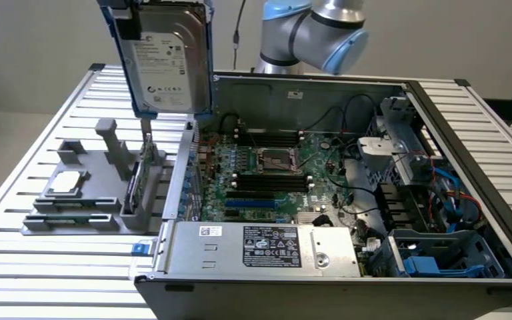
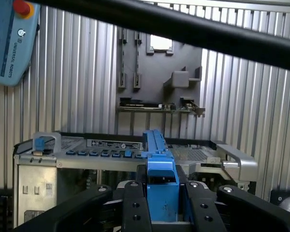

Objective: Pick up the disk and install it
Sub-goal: 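Pick up the disk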

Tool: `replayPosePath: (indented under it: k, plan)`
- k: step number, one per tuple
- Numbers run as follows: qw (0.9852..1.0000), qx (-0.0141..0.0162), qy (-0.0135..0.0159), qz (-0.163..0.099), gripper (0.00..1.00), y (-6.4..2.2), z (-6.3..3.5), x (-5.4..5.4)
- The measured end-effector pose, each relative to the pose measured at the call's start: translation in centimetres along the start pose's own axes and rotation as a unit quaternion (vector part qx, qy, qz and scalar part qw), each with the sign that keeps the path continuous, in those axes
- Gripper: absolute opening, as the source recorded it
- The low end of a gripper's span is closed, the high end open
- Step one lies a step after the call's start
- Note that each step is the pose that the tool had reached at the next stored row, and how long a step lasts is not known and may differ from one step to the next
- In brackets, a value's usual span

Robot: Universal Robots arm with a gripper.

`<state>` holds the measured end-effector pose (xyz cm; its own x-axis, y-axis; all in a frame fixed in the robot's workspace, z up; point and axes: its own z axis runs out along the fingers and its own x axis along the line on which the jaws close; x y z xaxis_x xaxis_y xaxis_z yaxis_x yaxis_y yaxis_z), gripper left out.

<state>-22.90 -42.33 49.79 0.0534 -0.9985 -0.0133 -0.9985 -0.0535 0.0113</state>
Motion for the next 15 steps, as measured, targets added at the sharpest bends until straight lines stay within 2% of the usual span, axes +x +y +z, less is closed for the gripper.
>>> replayPosePath:
  k: [15]
  plan:
    - [1.0, 0.0, 0.0, 0.0, 0.33, -4.37, -0.63, 3.9]
